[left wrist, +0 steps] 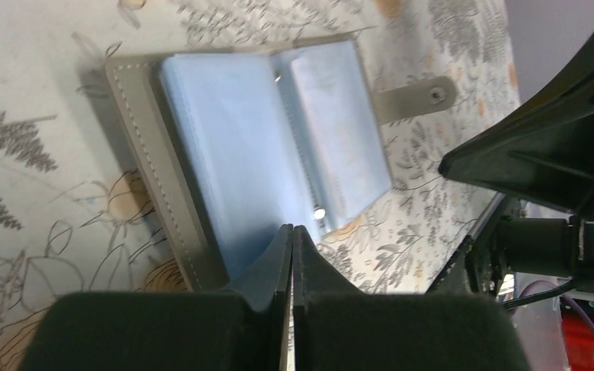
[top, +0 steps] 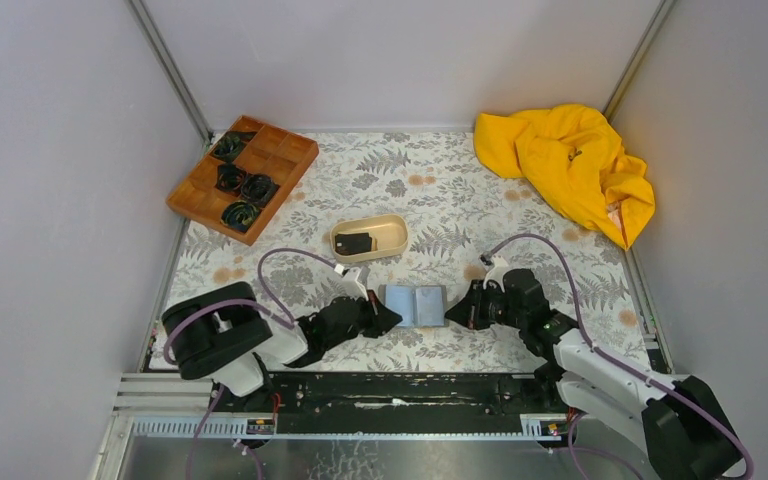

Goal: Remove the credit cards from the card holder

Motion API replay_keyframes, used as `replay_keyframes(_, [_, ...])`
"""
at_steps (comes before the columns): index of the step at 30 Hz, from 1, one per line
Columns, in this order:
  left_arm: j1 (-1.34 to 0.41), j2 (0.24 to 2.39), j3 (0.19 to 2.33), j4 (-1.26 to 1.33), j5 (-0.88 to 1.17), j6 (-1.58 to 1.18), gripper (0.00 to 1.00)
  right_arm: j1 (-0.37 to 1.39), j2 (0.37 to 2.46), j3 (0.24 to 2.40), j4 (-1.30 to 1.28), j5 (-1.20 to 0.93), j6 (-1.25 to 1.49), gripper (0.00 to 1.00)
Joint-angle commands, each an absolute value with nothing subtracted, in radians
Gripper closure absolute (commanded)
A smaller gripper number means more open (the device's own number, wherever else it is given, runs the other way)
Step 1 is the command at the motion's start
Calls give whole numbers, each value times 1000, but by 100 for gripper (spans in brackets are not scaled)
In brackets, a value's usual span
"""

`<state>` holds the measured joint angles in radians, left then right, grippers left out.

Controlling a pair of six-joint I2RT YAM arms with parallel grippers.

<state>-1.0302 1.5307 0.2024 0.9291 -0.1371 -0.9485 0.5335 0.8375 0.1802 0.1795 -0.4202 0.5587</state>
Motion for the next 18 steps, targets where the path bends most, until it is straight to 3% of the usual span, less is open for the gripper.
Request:
replay_keyframes(1, [-1013, 1605, 184, 1071, -74, -966, 100, 542, 916, 191, 295, -364, 554, 100])
replay_keyframes(18, [-972, 1807, 115, 1360, -17, -997, 100, 541, 1164, 223, 451, -370, 555, 100])
